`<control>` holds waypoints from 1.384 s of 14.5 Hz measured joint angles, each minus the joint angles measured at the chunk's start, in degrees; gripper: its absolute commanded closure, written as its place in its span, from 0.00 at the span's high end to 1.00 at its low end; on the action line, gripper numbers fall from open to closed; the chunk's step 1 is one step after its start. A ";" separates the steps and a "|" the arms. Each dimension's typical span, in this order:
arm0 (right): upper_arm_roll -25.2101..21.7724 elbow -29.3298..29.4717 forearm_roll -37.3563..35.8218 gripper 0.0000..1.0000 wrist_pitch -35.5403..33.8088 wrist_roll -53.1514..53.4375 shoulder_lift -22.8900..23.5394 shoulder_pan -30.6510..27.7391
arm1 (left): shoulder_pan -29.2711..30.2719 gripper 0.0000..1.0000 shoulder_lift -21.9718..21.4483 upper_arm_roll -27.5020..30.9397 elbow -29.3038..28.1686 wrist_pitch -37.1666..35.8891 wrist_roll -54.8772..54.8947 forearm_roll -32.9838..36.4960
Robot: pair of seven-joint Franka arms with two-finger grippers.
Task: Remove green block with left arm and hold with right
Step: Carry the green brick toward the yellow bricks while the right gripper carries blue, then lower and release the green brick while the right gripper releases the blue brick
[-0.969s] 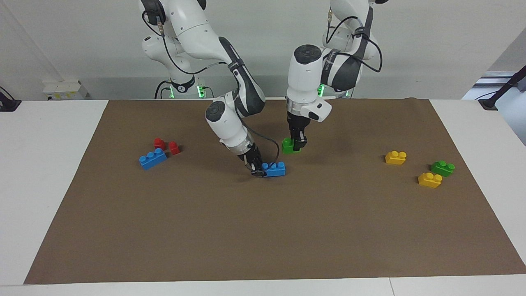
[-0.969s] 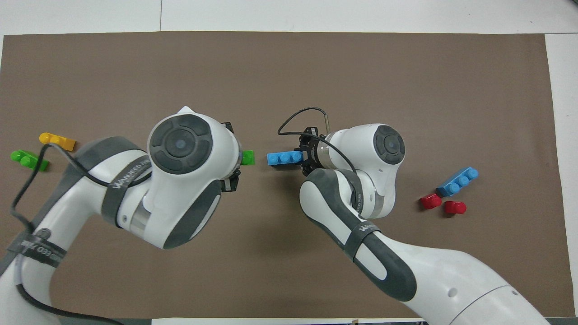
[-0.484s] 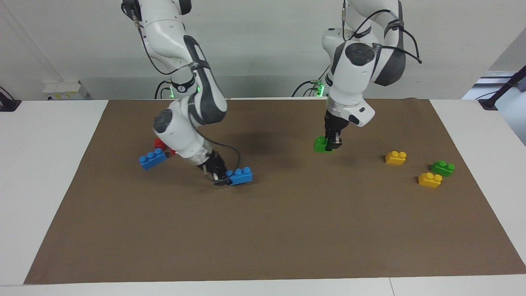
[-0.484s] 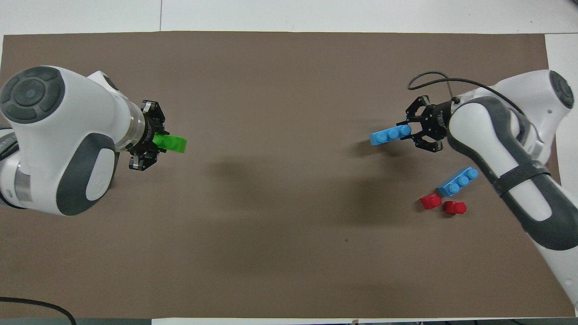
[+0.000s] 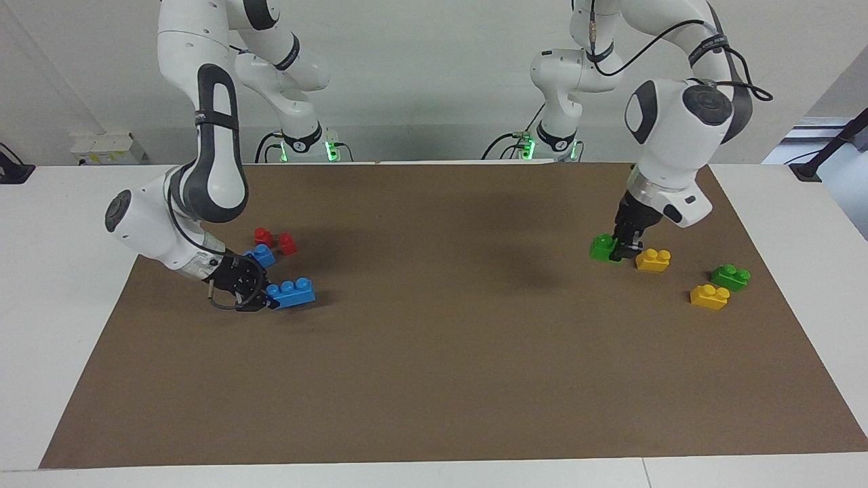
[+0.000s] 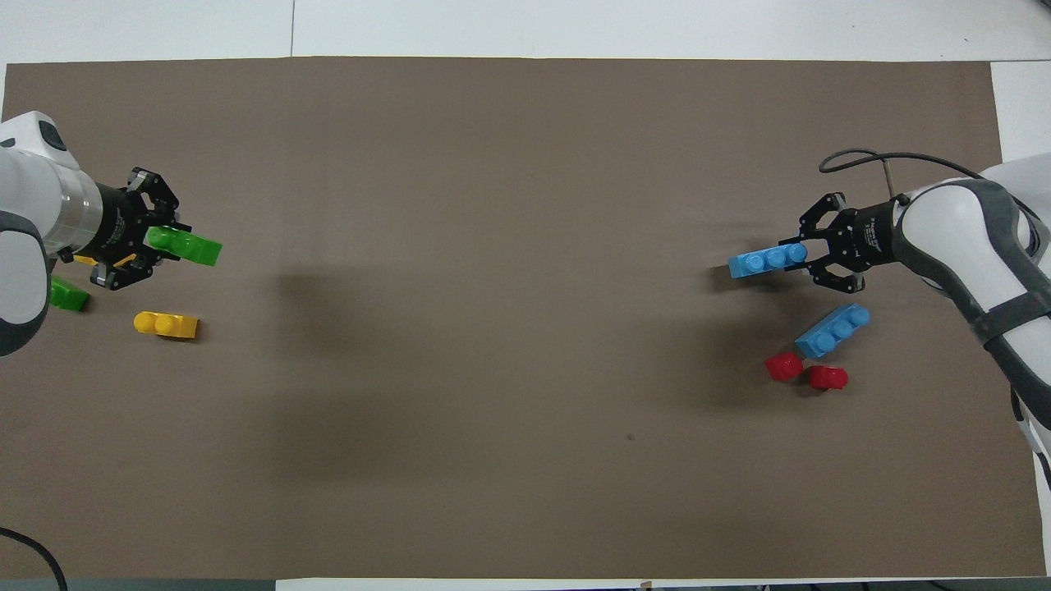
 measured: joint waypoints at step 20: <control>0.05 -3.29 -0.01 0.80 3.63 -2.79 0.09 -1.25 | 3.73 1.00 16.72 -0.63 2.35 13.37 19.33 0.92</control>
